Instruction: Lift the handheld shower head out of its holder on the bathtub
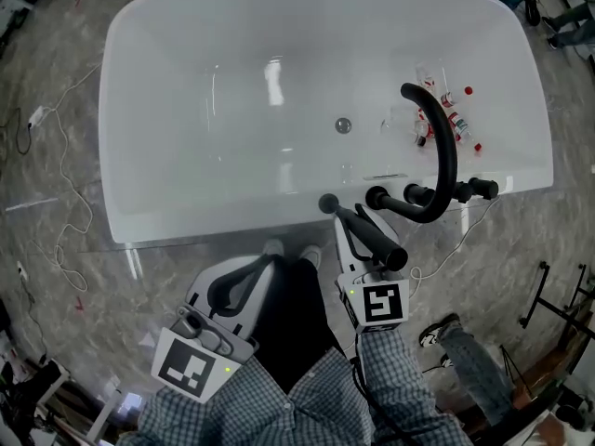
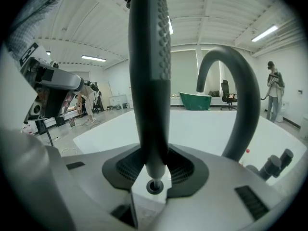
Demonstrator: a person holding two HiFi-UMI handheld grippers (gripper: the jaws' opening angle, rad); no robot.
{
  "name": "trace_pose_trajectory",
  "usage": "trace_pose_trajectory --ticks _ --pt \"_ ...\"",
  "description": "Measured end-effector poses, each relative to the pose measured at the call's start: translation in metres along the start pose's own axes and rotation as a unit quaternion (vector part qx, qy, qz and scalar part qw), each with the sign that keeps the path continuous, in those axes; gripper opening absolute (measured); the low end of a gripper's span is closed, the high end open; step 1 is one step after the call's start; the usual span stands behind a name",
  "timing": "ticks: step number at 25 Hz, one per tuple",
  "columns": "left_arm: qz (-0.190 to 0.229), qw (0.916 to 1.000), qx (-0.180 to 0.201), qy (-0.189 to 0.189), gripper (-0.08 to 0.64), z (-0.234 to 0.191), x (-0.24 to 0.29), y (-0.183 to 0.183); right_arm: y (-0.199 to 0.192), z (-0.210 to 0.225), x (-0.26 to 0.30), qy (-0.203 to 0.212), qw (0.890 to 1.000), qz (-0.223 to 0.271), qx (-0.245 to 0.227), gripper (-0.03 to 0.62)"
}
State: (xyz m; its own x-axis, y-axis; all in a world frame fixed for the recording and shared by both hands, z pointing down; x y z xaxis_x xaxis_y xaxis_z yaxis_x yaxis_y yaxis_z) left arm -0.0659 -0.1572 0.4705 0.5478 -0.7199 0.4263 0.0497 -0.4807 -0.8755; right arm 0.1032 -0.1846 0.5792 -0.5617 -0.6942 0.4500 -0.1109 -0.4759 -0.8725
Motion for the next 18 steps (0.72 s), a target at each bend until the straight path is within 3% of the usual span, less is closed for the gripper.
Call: trace_pose_trajectory --ticks 5,13,18 --pt "0.008 1.0000 -0.004 -0.002 0.006 0.006 -0.014 0.020 0.021 -0.006 -0.017 0.000 1.000 0.014 -0.026 0.135" --pt "0.024 0.9996 -0.008 0.011 0.006 0.009 -0.031 0.043 0.050 -0.015 -0.045 -0.009 1.000 0.005 -0.012 0.135" --pt "0.021 0.9995 0.021 0.003 0.006 0.011 -0.042 0.054 0.066 -0.023 -0.055 0.000 1.000 0.012 -0.004 0.135"
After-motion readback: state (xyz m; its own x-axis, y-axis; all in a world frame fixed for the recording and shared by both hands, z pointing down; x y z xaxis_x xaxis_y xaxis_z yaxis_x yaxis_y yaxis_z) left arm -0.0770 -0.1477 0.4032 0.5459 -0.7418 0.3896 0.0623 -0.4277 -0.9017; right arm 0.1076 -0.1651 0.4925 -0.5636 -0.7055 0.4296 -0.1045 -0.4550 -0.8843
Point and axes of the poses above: the fingertips, and each gripper's own axes: x forward along the fingers, z to its right, y out of its top, the point moved 5 cm from there along -x, backward along the fingers, and after that the axes turned 13 degrees about y, right-handed, at the moved point
